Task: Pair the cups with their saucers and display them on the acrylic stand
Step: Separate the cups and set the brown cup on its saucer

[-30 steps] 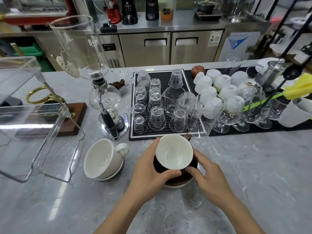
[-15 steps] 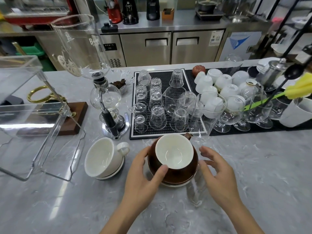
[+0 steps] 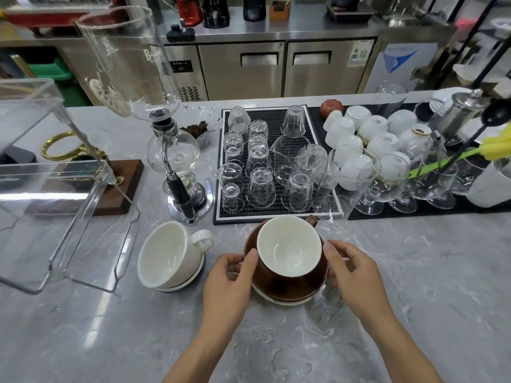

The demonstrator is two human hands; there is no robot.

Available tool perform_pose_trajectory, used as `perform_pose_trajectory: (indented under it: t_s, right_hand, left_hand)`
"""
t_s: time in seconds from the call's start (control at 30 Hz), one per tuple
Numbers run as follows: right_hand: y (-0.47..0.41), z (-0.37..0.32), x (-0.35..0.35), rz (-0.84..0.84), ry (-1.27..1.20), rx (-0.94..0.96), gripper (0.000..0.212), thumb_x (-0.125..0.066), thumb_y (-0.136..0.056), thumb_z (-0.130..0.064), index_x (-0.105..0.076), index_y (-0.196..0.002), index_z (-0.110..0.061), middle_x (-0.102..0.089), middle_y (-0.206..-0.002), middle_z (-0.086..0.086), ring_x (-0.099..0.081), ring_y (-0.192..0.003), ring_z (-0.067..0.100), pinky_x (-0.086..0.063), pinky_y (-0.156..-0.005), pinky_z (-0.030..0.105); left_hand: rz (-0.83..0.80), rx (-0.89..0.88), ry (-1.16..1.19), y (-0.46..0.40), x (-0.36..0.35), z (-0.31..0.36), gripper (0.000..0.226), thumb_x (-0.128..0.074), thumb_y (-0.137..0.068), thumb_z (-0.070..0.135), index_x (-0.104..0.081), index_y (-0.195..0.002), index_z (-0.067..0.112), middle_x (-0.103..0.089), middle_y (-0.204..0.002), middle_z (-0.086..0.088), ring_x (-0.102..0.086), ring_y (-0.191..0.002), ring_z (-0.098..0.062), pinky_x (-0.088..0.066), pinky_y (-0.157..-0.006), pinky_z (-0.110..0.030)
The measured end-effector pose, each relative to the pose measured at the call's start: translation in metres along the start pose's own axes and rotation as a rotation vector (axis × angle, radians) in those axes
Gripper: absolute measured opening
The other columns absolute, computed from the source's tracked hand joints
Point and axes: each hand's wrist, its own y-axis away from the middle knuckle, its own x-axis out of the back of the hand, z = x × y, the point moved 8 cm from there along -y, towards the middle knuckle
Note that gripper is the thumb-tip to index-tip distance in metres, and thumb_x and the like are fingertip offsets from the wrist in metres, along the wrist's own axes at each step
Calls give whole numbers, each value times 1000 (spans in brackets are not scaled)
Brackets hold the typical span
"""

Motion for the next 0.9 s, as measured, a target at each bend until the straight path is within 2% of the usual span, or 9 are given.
perform_pose_trajectory:
  t_s: [0.13,0.33,0.47,0.57,0.63,0.73,0.8,0.9]
  right_hand:
    - [-1,1,-3,-18,-32,-32,46,-66,-81,-59,-71,-112,-26,-74,-93,-9,-69,-75,15,-59,-74,39]
    - [-4,0,-5,-29,-92,-60,57,-68,-65,-70,-73,-105,-30,-74,-89,-16,-69,-77,8,-55,-71,29]
    - [-4,2,-6,-15,-128,-72,44,-73,-73,-59,-74,-104,-28,-75,-86,-13,-68,-74,9,-52,-69,29]
    - [-3,1,-8,-18,-147,-74,41,-74,-76,-55,-75,-106,-27,-76,-89,-13,-68,-75,7,-52,-69,27]
    - [-3,1,-8,-19,-160,-76,38,-75,-79,-51,-75,-107,-25,-76,-91,-8,-67,-75,10,-52,-69,27]
    - [-4,0,-10,-56,-215,-95,25,-77,-79,-43,-79,-96,-25,-77,-86,0,-68,-73,12,-55,-69,29]
    - [-3,-4,-16,-97,-227,-102,16,-79,-77,-40,-80,-86,-27,-78,-80,2,-67,-69,9,-55,-68,28]
    - [-4,-5,-18,-65,-201,-88,19,-81,-76,-37,-77,-90,-24,-77,-83,-2,-66,-74,13,-56,-72,31]
  left_hand:
    - [-22,38,-46,-2,0,1,68,-63,-58,81,-70,-90,22,-74,-83,4,-68,-71,-13,-58,-74,-37]
    - [-55,85,-34,-6,-4,3,67,-72,-54,76,-71,-90,20,-70,-77,1,-59,-62,-11,-47,-60,-29]
    - [-50,99,32,-6,-5,1,67,-76,-52,73,-72,-88,17,-69,-73,0,-54,-56,-8,-42,-58,-26]
    - [-37,108,91,-3,-6,0,66,-78,-50,71,-73,-86,16,-73,-74,-5,-56,-55,-6,-44,-58,-25]
    - [-34,118,112,-3,-6,0,66,-79,-49,70,-73,-86,15,-73,-71,0,-56,-53,-2,-43,-57,-23]
    - [-42,122,121,-2,-6,1,67,-80,-48,68,-73,-86,14,-70,-65,7,-55,-49,1,-41,-55,-22]
    - [-53,116,125,-2,-6,3,66,-81,-49,67,-73,-87,13,-71,-66,6,-56,-50,-1,-41,-55,-23]
    - [-72,124,113,-5,-6,5,57,-87,-60,58,-75,-88,10,-73,-67,5,-60,-54,-3,-44,-56,-21]
